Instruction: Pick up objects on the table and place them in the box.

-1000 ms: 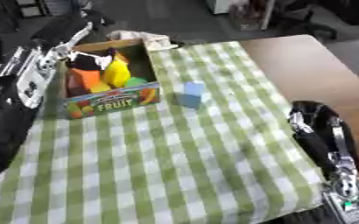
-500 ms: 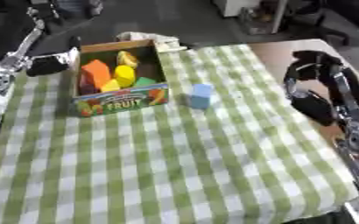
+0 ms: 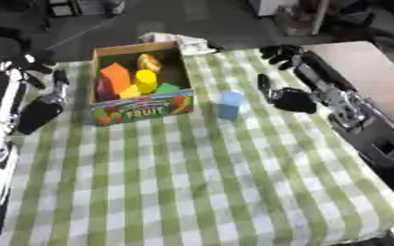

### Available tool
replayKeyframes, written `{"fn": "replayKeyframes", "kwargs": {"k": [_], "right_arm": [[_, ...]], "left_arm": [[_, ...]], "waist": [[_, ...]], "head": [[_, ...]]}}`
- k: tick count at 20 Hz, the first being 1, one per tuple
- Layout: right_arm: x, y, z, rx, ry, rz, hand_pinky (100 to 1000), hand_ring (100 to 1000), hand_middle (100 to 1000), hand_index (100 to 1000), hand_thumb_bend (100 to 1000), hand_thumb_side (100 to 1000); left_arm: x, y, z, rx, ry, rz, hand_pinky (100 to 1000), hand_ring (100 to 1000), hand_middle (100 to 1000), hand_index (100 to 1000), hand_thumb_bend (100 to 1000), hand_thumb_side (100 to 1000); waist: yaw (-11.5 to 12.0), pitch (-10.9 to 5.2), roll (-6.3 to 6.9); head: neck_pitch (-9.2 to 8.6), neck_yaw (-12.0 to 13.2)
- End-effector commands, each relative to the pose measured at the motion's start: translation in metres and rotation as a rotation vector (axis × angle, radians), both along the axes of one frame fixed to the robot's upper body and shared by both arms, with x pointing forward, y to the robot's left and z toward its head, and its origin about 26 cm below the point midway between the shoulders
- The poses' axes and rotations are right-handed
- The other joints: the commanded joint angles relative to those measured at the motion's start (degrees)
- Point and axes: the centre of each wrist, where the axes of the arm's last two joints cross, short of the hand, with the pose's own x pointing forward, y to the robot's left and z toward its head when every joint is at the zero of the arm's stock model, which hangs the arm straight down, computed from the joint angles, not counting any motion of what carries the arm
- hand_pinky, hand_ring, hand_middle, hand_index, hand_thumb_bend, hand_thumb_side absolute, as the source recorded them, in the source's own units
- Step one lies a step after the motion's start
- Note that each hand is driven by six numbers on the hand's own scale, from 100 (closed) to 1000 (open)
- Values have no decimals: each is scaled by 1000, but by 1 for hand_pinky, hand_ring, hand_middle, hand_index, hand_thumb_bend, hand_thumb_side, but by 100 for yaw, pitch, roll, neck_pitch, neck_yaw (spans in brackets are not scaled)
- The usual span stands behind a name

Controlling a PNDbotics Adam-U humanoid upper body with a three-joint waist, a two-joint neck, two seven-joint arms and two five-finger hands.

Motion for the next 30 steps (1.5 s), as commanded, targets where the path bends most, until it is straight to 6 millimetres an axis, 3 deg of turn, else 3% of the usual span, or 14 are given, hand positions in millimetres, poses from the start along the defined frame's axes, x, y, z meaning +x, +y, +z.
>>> {"fn": "replayKeyframes", "kwargs": {"k": [1,3,5,8,11,18,25,30], "right_arm": [[16,9,9,-48,30,-30,799,865,838,922,100,496],[43,3,3,-108,156,-36,819,886,855,933,146,532],[71,-18,-4,-190,278,-22,831,899,866,940,173,543],[85,-35,-18,-277,343,-9,853,921,883,954,224,500],[88,-43,-31,-342,380,-10,866,934,893,964,246,469],[89,-49,-51,-379,403,-39,867,929,885,962,239,502],[89,-39,-56,-392,405,-13,865,917,869,961,228,518],[90,-30,-58,-425,411,21,856,896,836,945,237,472]], "left_arm": [[-14,-2,5,-77,16,3,502,656,650,817,100,642],[-45,4,-8,-197,94,-21,501,655,649,818,100,662],[-69,11,0,-377,164,-86,501,655,648,818,100,666],[-82,15,12,-465,211,-137,501,654,647,818,100,675],[-85,14,16,-478,230,-159,501,653,645,817,100,685],[-86,11,15,-476,247,-170,499,648,640,817,100,702],[-87,8,15,-476,253,-179,498,646,637,817,100,711],[-87,8,15,-474,254,-179,497,643,635,817,100,710]], "waist": [[91,-102,17],[139,-174,42],[216,-218,60],[295,-235,63],[338,-236,50],[382,-226,35],[419,-199,21],[450,-159,-17]], "head": [[25,-120],[25,-143],[25,-190],[25,-246],[25,-274],[25,-306],[25,-363],[25,-400]]}}
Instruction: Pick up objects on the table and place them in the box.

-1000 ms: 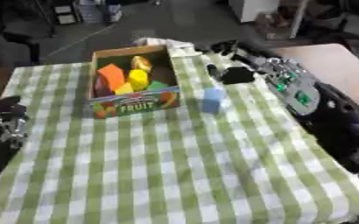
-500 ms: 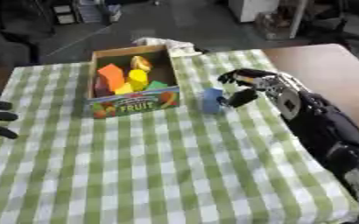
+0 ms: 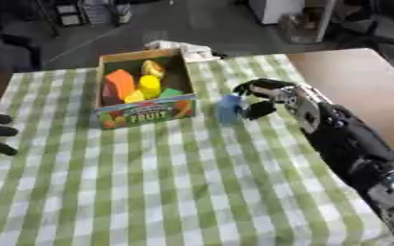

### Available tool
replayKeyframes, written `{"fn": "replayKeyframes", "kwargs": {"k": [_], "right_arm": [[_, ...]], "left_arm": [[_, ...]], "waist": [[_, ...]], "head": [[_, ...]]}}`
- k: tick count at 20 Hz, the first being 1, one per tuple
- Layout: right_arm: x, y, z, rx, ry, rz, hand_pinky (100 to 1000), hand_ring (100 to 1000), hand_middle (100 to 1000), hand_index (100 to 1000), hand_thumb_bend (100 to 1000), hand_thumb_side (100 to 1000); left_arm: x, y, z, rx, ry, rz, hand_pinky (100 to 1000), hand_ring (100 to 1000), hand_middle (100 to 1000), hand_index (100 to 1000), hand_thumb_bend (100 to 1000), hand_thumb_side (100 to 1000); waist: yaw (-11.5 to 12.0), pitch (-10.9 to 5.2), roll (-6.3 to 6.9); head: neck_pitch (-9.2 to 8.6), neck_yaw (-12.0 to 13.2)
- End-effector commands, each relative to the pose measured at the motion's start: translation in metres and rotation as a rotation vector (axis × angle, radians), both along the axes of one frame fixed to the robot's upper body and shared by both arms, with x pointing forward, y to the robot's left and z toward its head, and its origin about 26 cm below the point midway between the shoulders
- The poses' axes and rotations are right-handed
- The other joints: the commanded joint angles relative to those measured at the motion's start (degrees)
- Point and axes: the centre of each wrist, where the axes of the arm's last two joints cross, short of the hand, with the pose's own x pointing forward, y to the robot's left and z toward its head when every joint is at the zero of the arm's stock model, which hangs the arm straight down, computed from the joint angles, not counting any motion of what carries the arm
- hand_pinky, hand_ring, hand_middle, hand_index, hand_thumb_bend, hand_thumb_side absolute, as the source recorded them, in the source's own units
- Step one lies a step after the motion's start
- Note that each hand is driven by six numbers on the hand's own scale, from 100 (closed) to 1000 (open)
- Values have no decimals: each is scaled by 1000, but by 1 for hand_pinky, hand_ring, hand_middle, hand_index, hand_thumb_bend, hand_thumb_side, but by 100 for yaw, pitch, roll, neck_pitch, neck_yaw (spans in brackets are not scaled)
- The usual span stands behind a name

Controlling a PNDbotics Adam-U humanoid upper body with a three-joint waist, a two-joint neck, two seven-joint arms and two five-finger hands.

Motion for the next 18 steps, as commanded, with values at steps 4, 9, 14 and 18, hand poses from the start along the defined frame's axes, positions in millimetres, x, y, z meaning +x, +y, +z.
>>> {"fn": "replayKeyframes", "kwargs": {"k": [4,9,14,18], "right_arm": [[5,6,13,-7,-24,35,846,878,822,943,153,701],[5,4,14,69,-34,2,833,858,808,936,125,782],[4,8,16,27,-37,41,836,855,797,946,230,577],[4,12,16,-25,-63,56,810,807,712,880,210,400]], "left_arm": [[0,-1,8,12,-26,-5,496,641,633,817,100,724],[0,-1,9,14,-24,-2,496,640,631,817,100,730],[0,-2,9,15,-24,-2,496,639,631,818,100,730],[-1,-2,9,16,-24,-3,496,639,630,818,100,729]], "waist": [[20,-11,-52],[28,-5,-89],[33,-10,-91],[29,-9,-78]], "head": [[25,-32],[25,-30],[25,-39],[25,-46]]}}
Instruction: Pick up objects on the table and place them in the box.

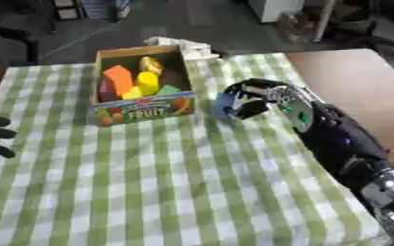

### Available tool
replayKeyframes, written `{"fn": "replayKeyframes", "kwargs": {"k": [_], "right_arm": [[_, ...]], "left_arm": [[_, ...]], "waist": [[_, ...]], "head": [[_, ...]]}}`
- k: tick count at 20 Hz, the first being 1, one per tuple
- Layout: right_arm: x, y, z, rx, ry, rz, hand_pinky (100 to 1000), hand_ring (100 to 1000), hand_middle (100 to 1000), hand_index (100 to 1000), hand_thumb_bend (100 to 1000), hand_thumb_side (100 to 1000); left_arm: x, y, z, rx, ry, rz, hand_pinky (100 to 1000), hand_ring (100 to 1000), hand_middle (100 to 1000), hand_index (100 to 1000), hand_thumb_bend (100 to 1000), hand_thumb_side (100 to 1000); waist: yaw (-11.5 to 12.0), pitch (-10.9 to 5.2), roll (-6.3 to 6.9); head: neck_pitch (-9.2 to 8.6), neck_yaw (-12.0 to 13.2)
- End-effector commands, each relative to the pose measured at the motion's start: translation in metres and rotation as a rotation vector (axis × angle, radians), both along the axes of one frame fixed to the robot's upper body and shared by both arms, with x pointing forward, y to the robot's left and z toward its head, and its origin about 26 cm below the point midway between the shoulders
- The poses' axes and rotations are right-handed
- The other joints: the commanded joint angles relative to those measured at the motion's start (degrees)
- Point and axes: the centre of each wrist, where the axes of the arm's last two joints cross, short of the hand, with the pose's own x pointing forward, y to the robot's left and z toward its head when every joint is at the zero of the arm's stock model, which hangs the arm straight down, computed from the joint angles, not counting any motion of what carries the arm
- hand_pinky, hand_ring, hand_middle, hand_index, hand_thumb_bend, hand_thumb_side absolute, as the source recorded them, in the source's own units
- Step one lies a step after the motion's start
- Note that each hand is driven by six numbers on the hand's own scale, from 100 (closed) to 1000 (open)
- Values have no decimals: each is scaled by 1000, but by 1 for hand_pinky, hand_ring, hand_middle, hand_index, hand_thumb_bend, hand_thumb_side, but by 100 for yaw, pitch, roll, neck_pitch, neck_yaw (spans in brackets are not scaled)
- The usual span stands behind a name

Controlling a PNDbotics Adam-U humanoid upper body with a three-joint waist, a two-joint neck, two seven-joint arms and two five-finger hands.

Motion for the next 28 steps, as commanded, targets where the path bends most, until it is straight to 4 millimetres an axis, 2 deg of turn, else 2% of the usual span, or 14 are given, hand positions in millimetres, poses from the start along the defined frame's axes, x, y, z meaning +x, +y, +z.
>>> {"fn": "replayKeyframes", "kwargs": {"k": [1,2,7,8,9,10,14,16,18,19,20,24,27,28], "right_arm": [[3,3,13,-25,-74,5,782,752,624,798,138,341],[3,3,14,-11,-110,-12,777,741,605,783,165,312],[5,-4,28,108,-285,-100,738,659,531,715,100,246],[6,-6,36,138,-312,-110,737,656,529,714,100,246],[7,-7,45,164,-334,-113,737,654,530,715,100,315],[8,-9,56,185,-357,-112,738,654,529,717,100,228],[11,-11,94,249,-430,-125,732,641,528,717,100,198],[13,-8,102,277,-445,-137,731,641,534,730,100,190],[15,-3,104,291,-448,-136,731,643,540,734,100,195],[15,-1,104,293,-445,-133,732,647,542,741,180,211],[16,3,103,294,-440,-128,733,649,549,747,100,199],[19,18,100,283,-426,-108,737,669,579,771,100,219],[21,28,93,268,-417,-111,736,677,598,795,100,264],[21,31,89,255,-412,-112,746,711,650,835,100,357]], "left_arm": [[0,0,9,11,-30,-2,496,639,630,818,100,729],[0,-1,9,10,-30,-2,496,639,630,818,100,730],[0,-1,8,11,-28,-1,495,638,629,818,100,730],[0,-1,8,11,-27,-2,495,637,629,818,100,730],[0,-1,8,12,-27,-2,495,637,629,818,100,730],[0,-1,8,12,-26,-2,495,637,629,818,100,730],[0,-1,8,14,-26,-8,495,637,628,816,100,730],[1,-3,9,16,-27,-18,495,637,628,815,100,731],[2,-6,10,16,-32,-36,500,636,627,814,100,732],[2,-7,11,17,-35,-44,504,636,627,813,100,731],[3,-8,12,17,-38,-51,506,636,626,811,100,733],[6,-14,17,16,-56,-82,508,634,625,807,100,735],[7,-16,19,17,-63,-93,508,633,624,805,100,737],[7,-16,19,18,-62,-94,511,633,624,805,100,738]], "waist": [[-2,-50,14],[-4,-51,15],[-5,-63,5],[-1,-66,1],[3,-69,-2],[9,-70,-5],[82,-62,-10],[173,-44,-14],[307,-3,-15],[363,17,-16],[433,47,-18],[686,182,-40],[786,255,-59],[800,269,-65]], "head": [[25,-24],[25,-23],[25,-9],[25,-4],[25,1],[25,8],[25,-1],[25,-40],[25,-133],[25,-174],[25,-226],[25,-423],[25,-484],[25,-489]]}}
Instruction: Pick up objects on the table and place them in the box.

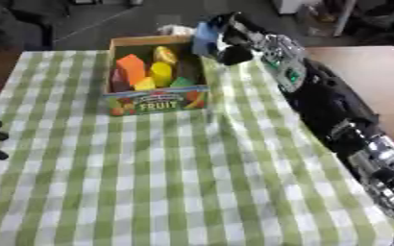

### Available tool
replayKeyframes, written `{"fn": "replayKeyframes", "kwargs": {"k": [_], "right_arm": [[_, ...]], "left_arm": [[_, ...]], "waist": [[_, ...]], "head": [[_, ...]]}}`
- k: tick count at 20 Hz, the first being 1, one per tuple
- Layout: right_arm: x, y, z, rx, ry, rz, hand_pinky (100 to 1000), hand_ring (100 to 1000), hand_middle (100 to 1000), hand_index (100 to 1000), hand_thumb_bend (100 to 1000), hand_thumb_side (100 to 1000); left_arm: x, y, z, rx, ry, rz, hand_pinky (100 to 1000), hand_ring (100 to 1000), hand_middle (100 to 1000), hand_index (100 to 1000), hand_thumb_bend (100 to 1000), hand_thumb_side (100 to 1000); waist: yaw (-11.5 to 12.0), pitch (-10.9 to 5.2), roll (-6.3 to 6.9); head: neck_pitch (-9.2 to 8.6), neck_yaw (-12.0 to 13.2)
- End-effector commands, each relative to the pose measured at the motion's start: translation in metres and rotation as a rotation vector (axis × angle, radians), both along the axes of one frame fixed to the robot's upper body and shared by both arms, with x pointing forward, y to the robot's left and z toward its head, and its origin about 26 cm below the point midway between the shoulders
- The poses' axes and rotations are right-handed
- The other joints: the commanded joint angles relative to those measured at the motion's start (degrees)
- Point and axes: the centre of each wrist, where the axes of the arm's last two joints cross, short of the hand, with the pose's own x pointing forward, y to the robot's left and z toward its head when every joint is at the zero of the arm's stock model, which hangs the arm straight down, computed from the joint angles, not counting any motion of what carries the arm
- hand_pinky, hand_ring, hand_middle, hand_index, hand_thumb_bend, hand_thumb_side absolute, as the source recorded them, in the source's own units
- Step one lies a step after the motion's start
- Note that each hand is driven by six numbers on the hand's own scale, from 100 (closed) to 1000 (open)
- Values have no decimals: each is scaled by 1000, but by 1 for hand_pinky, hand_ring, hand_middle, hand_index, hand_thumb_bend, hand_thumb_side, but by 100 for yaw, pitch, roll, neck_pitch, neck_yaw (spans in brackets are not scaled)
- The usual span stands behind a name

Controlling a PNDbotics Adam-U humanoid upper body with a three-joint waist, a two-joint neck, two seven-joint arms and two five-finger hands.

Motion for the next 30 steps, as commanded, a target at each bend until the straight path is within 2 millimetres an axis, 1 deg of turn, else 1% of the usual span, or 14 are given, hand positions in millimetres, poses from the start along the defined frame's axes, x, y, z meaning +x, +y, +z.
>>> {"fn": "replayKeyframes", "kwargs": {"k": [1,3,4,6,9,11,12,13,14,16,18,21,25,30], "right_arm": [[3,8,7,-42,-24,-7,754,732,684,858,100,417],[3,12,2,-83,-19,-17,769,765,748,904,147,501],[3,13,1,-106,-22,-25,786,794,799,938,215,576],[2,14,1,-147,-39,-41,798,810,833,954,259,627],[-2,8,6,-187,-88,-44,806,823,868,964,281,645],[-8,4,10,-170,-121,-28,806,819,863,966,237,557],[-11,3,12,-138,-142,-15,798,803,847,958,157,395],[-16,3,16,-90,-167,3,793,795,839,951,109,352],[-21,4,19,-22,-189,20,771,766,805,926,100,289],[-38,10,20,165,-224,61,755,746,781,900,100,294],[-61,16,19,355,-252,97,743,729,762,872,100,307],[-107,19,10,582,-297,115,726,711,748,858,100,359],[-157,18,-5,741,-300,116,703,681,717,828,100,390],[-190,11,-39,858,-273,42,685,653,677,790,100,440]], "left_arm": [[0,-2,8,10,-31,-13,512,633,624,805,100,739],[0,-2,8,12,-30,-15,512,633,624,805,100,740],[0,-2,8,13,-30,-15,512,633,624,805,100,741],[0,-2,8,16,-29,-15,514,631,625,805,100,742],[0,-1,8,21,-30,-11,516,629,625,806,100,743],[0,0,8,24,-28,-5,516,630,625,806,100,743],[0,0,8,25,-27,0,517,631,626,806,100,742],[0,1,7,26,-25,7,517,631,625,806,100,743],[0,2,6,28,-24,14,517,632,625,806,100,743],[-1,4,5,31,-21,35,516,632,625,804,100,743],[-1,7,4,30,-20,58,514,635,627,802,100,741],[0,10,3,26,-19,95,513,642,633,800,100,741],[-1,15,0,24,-21,147,515,653,645,801,100,742],[-1,14,-1,17,-30,159,515,650,643,800,100,750]], "waist": [[15,-48,6],[16,-37,-10],[10,-34,-19],[-9,-31,-43],[-61,-24,-86],[-120,-25,-100],[-165,-30,-102],[-220,-33,-105],[-282,-38,-111],[-419,-43,-132],[-550,-30,-160],[-744,28,-189],[-991,138,-213],[-1155,210,-199]], "head": [[25,-49],[25,-44],[25,-41],[25,-31],[25,0],[25,58],[25,101],[25,154],[25,224],[25,396],[25,584],[25,866],[25,1199],[25,1479]]}}
